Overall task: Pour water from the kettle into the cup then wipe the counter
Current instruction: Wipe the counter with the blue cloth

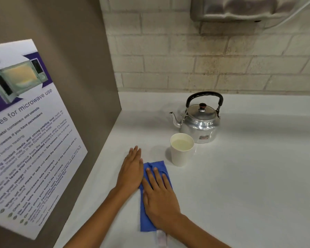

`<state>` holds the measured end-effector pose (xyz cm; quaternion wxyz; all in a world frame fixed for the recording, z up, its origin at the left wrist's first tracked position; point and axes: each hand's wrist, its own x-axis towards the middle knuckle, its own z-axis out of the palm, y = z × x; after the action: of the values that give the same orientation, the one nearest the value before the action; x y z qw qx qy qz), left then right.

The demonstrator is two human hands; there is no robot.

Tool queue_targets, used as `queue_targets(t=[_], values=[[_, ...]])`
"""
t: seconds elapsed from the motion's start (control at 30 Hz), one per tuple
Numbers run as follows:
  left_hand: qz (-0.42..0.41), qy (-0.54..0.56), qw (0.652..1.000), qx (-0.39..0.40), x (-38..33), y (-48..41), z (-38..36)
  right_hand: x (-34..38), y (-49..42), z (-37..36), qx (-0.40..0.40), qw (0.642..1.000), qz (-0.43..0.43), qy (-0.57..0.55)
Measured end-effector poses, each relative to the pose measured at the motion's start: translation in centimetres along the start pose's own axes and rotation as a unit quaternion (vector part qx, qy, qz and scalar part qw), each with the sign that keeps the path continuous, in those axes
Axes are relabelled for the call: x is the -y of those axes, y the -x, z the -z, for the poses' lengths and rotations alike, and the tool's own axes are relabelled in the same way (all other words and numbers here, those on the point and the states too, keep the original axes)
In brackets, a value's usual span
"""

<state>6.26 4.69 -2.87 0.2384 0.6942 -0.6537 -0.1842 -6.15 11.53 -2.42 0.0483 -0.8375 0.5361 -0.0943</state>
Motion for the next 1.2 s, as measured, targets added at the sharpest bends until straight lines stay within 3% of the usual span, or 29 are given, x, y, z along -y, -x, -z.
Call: queue_targets(t=[0.17,0.27,0.33,0.43,0.6,0.73,0.83,1.03,1.2], values=[[-0.006,0.072,0.997,-0.016,0.4,2.0,0.9,-0.1,-7.7,-1.3,0.082,0.996,0.031,-0.021],[0.004,0.066,0.998,0.002,-0.5,2.2,0.0,-0.2,-9.7,-0.7,0.074,0.994,0.038,-0.077],[-0.007,0.005,0.999,-0.033,-0.8,2.2,-0.5,-0.3,-9.0,-0.6,0.041,0.982,0.044,-0.179],[-0.026,0.024,0.999,-0.040,-0.6,1.8,-0.9,-1.9,-5.5,-0.3,0.000,0.965,0.045,-0.258],[0.014,-0.163,0.987,-0.004,-1.0,0.1,-3.2,-8.1,0.5,-0.5,-0.036,0.988,0.008,-0.151],[0.054,-0.178,0.983,0.010,-1.7,-2.3,-3.5,-12.6,1.6,0.8,-0.051,0.986,-0.106,-0.115],[0.031,-0.186,0.982,0.023,-3.3,-4.0,-4.0,-14.7,0.1,1.4,-0.066,0.983,-0.146,-0.090],[-0.091,-0.208,0.973,0.047,-0.7,-2.9,-3.4,-15.4,-1.9,0.5,-0.027,0.993,-0.115,-0.019],[-0.016,-0.241,0.970,0.028,1.9,-6.4,-1.4,-15.7,-2.2,0.0,-0.015,0.994,-0.106,-0.007]])
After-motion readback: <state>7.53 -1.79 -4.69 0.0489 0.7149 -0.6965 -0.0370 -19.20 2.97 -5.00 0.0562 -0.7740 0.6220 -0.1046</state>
